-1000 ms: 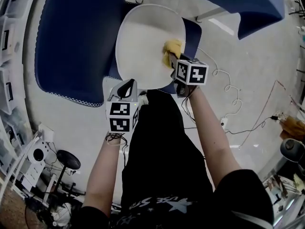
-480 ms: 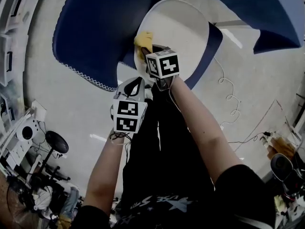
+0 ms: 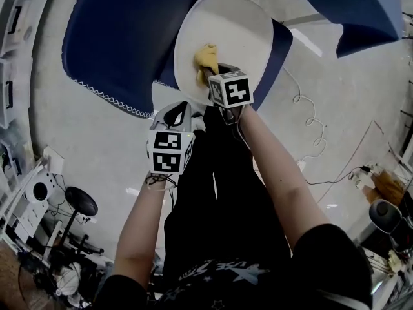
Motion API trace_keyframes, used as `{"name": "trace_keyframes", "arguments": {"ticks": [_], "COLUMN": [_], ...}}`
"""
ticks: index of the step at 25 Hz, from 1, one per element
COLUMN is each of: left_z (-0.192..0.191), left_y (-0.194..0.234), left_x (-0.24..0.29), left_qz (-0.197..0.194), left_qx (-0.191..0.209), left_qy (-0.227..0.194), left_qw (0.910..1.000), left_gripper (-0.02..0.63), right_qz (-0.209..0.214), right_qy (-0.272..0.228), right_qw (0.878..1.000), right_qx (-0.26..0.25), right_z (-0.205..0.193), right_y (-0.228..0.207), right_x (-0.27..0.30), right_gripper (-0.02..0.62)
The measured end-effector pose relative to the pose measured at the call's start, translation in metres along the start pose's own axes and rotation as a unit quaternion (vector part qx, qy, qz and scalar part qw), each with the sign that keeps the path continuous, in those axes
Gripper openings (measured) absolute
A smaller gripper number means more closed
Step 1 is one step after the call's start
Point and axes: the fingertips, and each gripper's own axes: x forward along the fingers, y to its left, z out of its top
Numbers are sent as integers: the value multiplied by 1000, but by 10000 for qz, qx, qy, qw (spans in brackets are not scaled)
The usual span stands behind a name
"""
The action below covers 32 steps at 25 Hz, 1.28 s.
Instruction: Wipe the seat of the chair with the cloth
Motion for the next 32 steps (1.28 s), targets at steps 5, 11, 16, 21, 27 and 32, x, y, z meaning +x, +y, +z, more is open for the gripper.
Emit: {"name": "trace_keyframes", "arguments": {"ticks": [5, 11, 16, 21, 27, 32], "left_z": [1, -10, -7, -4, -7, -25], "left_y": [-18, -37, -42, -44, -33, -19], "left_x": [9, 16, 9, -4, -26, -34], "left_qz": [-276, -432, -331, -273, -201, -118], "left_qx": [400, 691, 517, 527, 245, -15], "left_qy": [63, 206, 142, 22, -119, -87], "left_qw": [9988, 9965, 9980, 9982, 9994, 9999], "left_gripper": [21, 21, 21, 21, 21, 21], "right_qz": [-596, -1131, -1550, -1437, -800, -287], "right_qy": [-88, -312, -213, -260, -454, -355], "right_qw": [9963, 9846, 9738, 9749, 9859, 9963], "right_qx": [618, 1294, 1650, 1682, 1395, 726], "right_z": [-37, -72, -95, -89, -43, -15], "right_y": [-55, -108, -136, -116, -47, 17], "right_x": [-38, -79, -101, -118, -113, -82], "right_gripper": [74, 74, 74, 72, 72, 72]}}
